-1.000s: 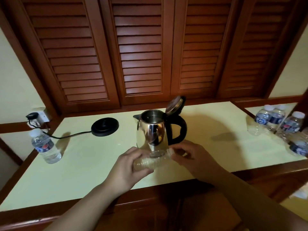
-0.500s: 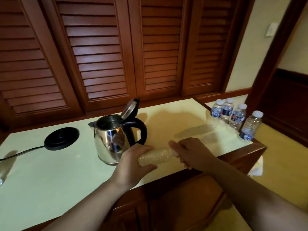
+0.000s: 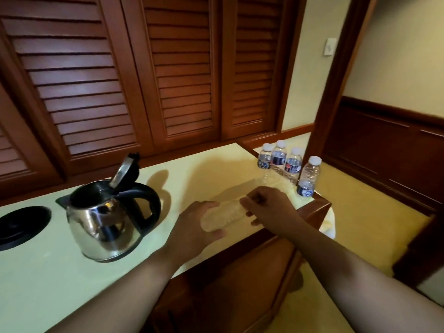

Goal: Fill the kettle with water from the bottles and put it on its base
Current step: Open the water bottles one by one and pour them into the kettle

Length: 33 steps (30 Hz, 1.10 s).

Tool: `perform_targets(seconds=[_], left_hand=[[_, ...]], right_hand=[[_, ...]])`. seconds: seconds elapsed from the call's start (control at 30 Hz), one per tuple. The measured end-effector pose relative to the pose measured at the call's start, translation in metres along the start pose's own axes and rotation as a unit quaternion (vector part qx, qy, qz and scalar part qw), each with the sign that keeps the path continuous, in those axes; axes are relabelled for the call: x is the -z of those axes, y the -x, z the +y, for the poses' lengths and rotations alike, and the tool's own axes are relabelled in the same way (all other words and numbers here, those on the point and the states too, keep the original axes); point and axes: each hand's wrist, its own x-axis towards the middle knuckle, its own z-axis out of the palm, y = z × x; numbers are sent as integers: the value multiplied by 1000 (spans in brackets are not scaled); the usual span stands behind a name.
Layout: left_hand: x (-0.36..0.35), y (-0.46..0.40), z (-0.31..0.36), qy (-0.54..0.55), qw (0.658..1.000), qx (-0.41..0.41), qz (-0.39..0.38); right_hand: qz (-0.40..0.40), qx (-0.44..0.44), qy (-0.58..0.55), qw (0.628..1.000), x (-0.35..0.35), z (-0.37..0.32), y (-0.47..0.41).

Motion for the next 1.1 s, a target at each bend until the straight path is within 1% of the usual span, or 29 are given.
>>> perform_targets(seconds=[0.1, 0.17, 0.27, 0.3, 0.37, 0.43, 0.53, 0.7, 0.8, 0.9, 0.97, 1.03, 1.1], left_hand=[[-10, -25, -3, -27, 998, 27, -48], [-14, -39, -12, -89, 992, 43, -78], [-27, -45, -30, -209, 966, 53, -146], [-33, -42, -36, -234, 957, 50, -163], [-40, -38, -44, -261, 949, 44, -172], [-41, -38, -47, -268, 947, 43, -171], [-39, -38, -46, -270, 947, 43, -168], [-38, -38, -49, -262, 950, 43, -164], [-37, -38, -49, -263, 949, 41, -167], [-37, -38, -46, -257, 950, 49, -172], [-36, -37, -45, -242, 954, 51, -169], [-31, -34, -42, -218, 962, 47, -158], [-22, -25, -41, -199, 970, 34, -134]], right_hand=[[71, 15, 76, 995, 29, 12, -15], [104, 27, 145, 984, 47, 16, -31], [134, 8, 250, 959, 68, 13, -61], [139, -1, 271, 952, 74, 9, -69], [140, -10, 289, 947, 83, 3, -84], [136, -14, 317, 939, 90, 1, -99], [101, -40, 389, 915, 93, 1, -117], [87, -57, 414, 904, 89, 8, -133], [79, -49, 454, 886, 89, 10, -133], [103, -40, 431, 896, 93, 7, -132], [132, -18, 413, 901, 92, 3, -125], [152, 24, 438, 886, 86, -3, -111], [153, 55, 451, 877, 72, -8, -91]])
